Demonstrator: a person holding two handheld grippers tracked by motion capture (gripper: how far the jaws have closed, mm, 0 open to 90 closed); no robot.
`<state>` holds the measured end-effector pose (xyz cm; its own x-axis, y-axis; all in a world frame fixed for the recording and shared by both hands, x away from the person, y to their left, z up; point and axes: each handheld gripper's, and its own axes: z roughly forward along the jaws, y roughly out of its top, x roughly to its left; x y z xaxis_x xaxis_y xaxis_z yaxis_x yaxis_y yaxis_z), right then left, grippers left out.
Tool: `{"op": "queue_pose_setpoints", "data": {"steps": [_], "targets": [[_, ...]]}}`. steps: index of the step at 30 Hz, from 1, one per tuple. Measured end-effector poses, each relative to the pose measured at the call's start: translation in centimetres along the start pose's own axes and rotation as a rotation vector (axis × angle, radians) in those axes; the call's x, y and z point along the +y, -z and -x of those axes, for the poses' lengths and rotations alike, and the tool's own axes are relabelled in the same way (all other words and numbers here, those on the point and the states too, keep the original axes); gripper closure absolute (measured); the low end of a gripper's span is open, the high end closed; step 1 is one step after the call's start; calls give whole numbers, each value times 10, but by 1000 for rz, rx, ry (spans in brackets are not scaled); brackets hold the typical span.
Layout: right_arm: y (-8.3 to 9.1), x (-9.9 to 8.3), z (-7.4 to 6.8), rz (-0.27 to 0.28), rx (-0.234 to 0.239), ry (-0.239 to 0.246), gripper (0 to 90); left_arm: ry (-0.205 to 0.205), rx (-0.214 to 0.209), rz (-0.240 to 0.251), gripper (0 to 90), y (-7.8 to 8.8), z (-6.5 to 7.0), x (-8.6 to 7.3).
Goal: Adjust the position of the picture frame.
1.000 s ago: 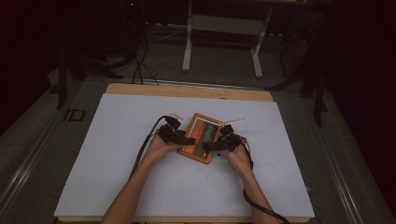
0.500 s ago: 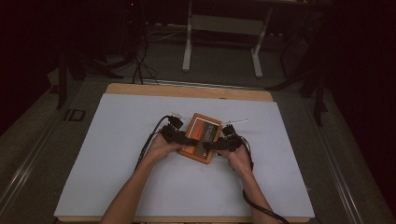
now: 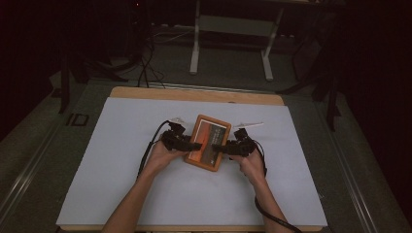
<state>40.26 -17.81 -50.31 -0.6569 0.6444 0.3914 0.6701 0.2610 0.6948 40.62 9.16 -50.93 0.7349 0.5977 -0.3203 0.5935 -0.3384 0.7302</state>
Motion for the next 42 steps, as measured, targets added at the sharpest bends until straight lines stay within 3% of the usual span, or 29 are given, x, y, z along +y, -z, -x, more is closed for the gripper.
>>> {"op": "queue_pose_setpoints", "data": {"steps": [5, 8, 12, 15, 18, 21, 23, 27, 32, 42], "targets": [[7, 4, -11, 16, 8, 51, 537, -73, 48, 20, 524, 17, 12, -8], [11, 5, -18, 22, 13, 122, 548, -109, 75, 33, 553, 25, 19, -13], [18, 4, -25, 44, 55, 219, 611, -137, 71, 22, 545, 30, 20, -14], [20, 3, -27, 55, 80, 258, 633, -127, 30, 41, 488, 28, 15, -11], [21, 3, -29, 64, 91, 279, 639, -102, -36, 90, 428, 26, 8, -8], [21, 3, -30, 63, 92, 305, 642, -84, -103, 104, 411, 24, 4, -6], [22, 3, -30, 60, 91, 313, 643, -100, -90, 95, 418, 24, 7, -6], [22, 0, -28, 34, 48, 298, 601, -142, -48, 89, 516, 29, 17, -7], [22, -1, -32, 40, 31, 277, 568, -143, -42, 99, 550, 33, 22, -11], [24, -4, -31, 73, 71, 220, 535, -154, -33, 140, 606, 40, 31, -23]]}}
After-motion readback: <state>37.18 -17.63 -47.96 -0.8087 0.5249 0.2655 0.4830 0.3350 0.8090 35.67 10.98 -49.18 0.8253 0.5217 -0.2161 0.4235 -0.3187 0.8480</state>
